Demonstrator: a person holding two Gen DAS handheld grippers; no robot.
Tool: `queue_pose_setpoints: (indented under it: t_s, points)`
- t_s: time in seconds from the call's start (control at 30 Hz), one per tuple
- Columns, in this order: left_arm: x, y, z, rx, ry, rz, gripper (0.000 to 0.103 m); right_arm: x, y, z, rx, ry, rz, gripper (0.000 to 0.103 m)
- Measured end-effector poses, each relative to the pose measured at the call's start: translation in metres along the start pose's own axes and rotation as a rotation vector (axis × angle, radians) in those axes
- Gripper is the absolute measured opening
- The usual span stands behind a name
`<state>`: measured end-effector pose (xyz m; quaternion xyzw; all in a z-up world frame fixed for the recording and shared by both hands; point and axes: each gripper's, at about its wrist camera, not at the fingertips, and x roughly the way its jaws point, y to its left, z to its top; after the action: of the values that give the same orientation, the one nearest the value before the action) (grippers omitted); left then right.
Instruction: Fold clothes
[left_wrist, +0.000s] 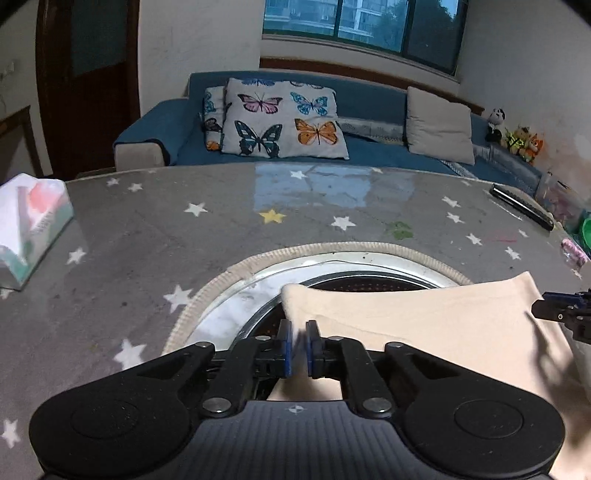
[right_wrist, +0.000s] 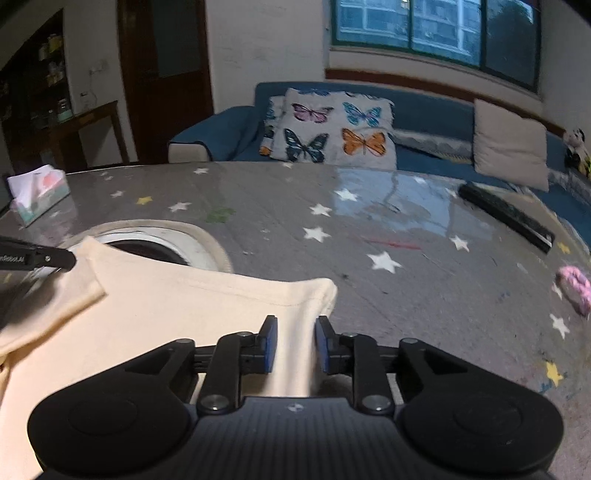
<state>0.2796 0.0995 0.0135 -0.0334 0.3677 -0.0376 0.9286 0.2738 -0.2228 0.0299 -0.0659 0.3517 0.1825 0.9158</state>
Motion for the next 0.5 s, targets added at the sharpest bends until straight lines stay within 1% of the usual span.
queue_pose_setpoints:
  t_s: [0.03,0.07,0.13,0.17,0.2,0.27,0.3,0.37,0.5]
  points:
    - [-0.007,-0.003,-0.002,0.01,-0.01,-0.009,0.016,-0.006,0.003,-0.001,-0.017,-0.005,0.002,0.033]
    - [-0.012,-0.008,-0.004,0.025,-0.016,-0.02,0.018,-0.012,0.006,-0.002,-0.034,-0.01,0.004,0.035]
    - [-0.018,-0.022,-0.01,0.063,-0.018,-0.049,0.032,-0.022,0.013,-0.004,-0.052,-0.01,0.02,0.036]
    - [-0.021,-0.029,-0.013,0.083,-0.018,-0.064,0.034,-0.027,0.017,-0.006,-0.059,-0.007,0.032,0.036]
    - [-0.021,-0.038,-0.016,0.109,-0.014,-0.076,0.035,-0.031,0.02,-0.008,-0.065,-0.005,0.042,0.037]
    - [-0.015,-0.053,-0.021,0.165,-0.003,-0.062,0.035,-0.04,0.029,-0.014,-0.084,0.006,0.074,0.039]
    - [-0.011,-0.058,-0.022,0.177,0.008,-0.06,0.035,-0.044,0.033,-0.017,-0.095,0.011,0.085,0.039]
    - [-0.002,-0.065,-0.024,0.184,0.028,-0.058,0.035,-0.052,0.041,-0.023,-0.115,0.016,0.103,0.04]
    - [0.01,-0.068,-0.023,0.164,0.03,-0.032,0.035,-0.067,0.05,-0.035,-0.129,0.019,0.134,0.04]
